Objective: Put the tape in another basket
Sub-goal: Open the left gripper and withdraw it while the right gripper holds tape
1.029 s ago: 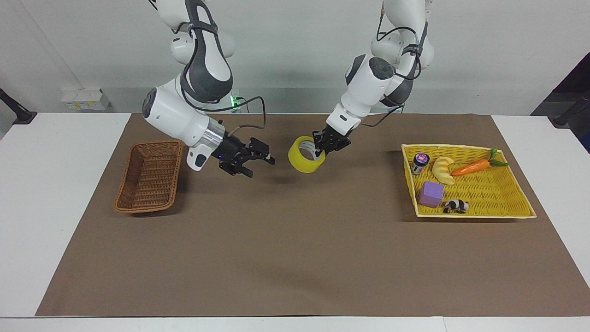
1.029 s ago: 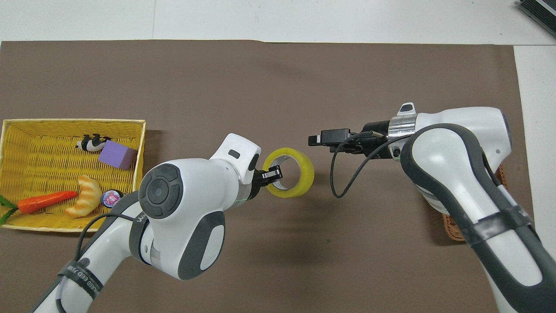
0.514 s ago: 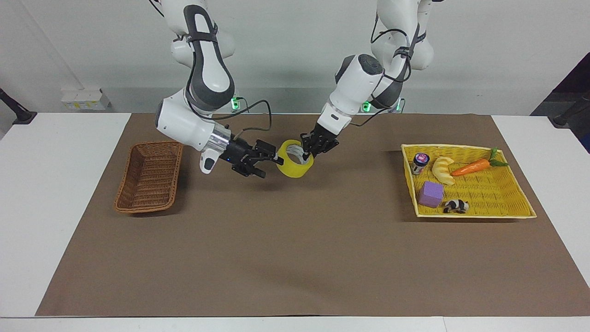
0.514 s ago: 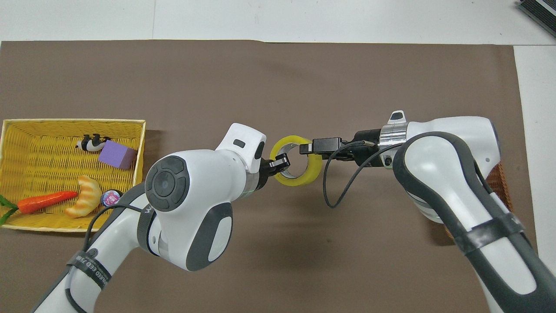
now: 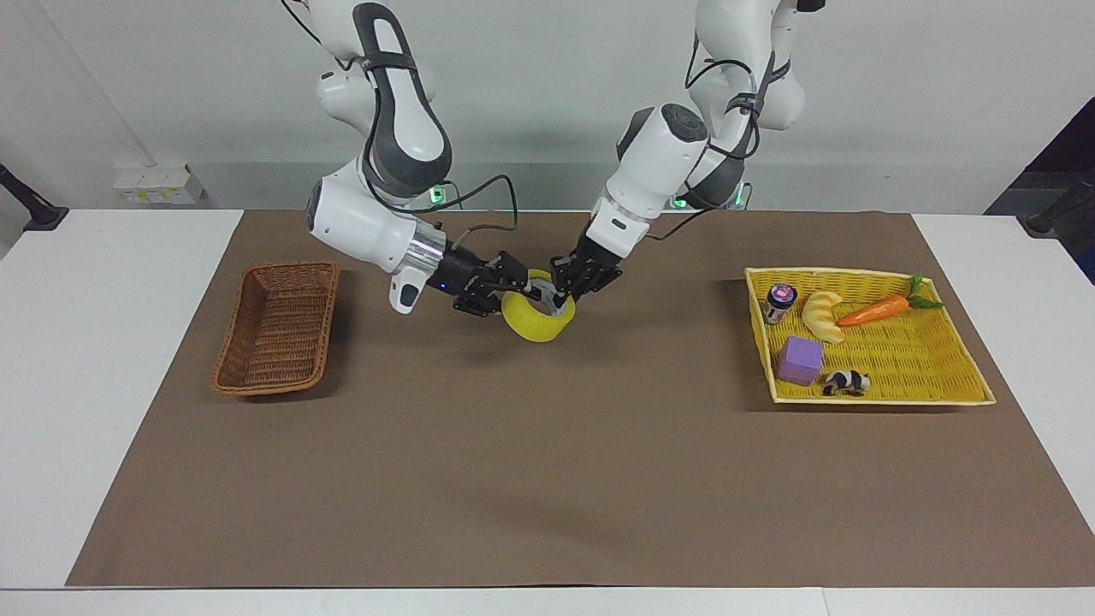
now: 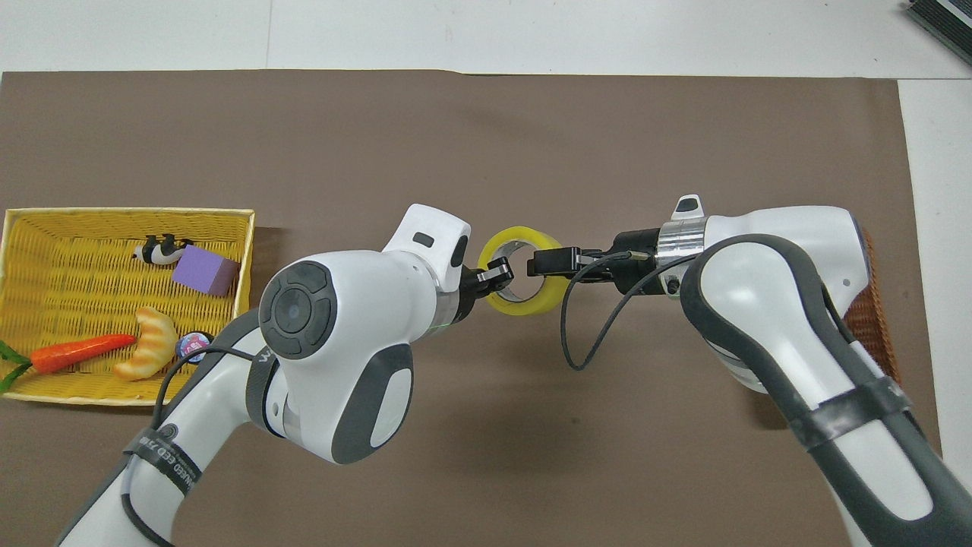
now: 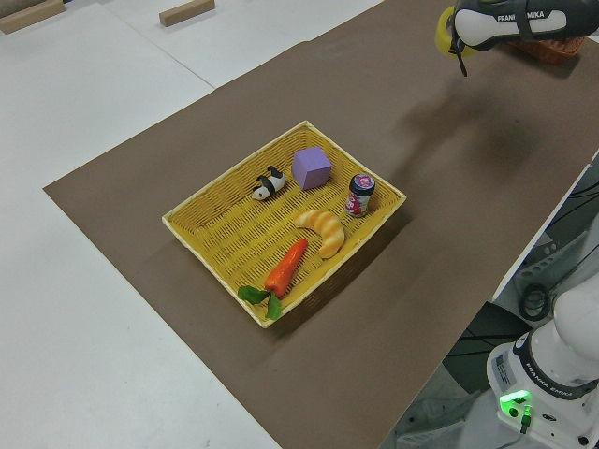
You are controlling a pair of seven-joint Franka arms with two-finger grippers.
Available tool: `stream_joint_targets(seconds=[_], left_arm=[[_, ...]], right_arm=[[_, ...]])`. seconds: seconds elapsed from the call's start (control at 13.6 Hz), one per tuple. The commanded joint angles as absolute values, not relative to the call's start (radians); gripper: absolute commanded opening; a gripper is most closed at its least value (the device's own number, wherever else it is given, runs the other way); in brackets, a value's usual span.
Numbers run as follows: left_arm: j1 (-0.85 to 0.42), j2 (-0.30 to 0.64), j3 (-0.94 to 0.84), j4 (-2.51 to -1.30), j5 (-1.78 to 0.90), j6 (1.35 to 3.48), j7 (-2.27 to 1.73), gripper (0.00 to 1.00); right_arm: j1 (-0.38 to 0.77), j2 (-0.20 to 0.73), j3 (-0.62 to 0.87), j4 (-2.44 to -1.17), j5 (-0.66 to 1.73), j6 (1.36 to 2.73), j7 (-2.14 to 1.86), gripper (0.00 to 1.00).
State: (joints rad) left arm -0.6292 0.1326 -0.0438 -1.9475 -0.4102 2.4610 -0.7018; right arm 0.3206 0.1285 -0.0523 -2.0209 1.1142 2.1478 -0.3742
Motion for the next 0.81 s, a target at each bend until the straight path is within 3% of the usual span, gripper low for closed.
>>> stream_joint_targets(seconds=[0.0, 0.15, 0.29, 0.37, 0.44, 0.73], left_arm=[[-0.638, 0.153, -0.021, -1.916, -0.413, 2.473, -0.715, 0.00], [-0.637, 0.153, -0.020, -1.916, -0.413, 2.470, -0.709, 0.36], [-0.634, 0.150, -0.018, -1.917, -0.411, 2.461, -0.703, 0.81], [-0.632, 0.147, -0.017, -1.917, -0.411, 2.459, -0.703, 0.95], [-0.632, 0.137, -0.012, -1.919, -0.410, 2.451, -0.701, 1.00], [-0.526, 0.037, -0.009, -1.921, -0.400, 2.214, -0.530, 1.00]], right_arm=[[0.310, 0.106, -0.051, -2.046, 1.141, 2.151, -0.399, 0.00], [0.310, 0.106, -0.051, -2.046, 1.141, 2.152, -0.399, 0.00], [0.310, 0.107, -0.051, -2.043, 1.141, 2.152, -0.397, 0.00], [0.311, 0.107, -0.051, -2.043, 1.140, 2.152, -0.397, 0.00], [0.311, 0.109, -0.051, -2.042, 1.140, 2.152, -0.397, 0.00], [0.313, 0.110, -0.052, -2.040, 1.123, 2.154, -0.391, 0.00]])
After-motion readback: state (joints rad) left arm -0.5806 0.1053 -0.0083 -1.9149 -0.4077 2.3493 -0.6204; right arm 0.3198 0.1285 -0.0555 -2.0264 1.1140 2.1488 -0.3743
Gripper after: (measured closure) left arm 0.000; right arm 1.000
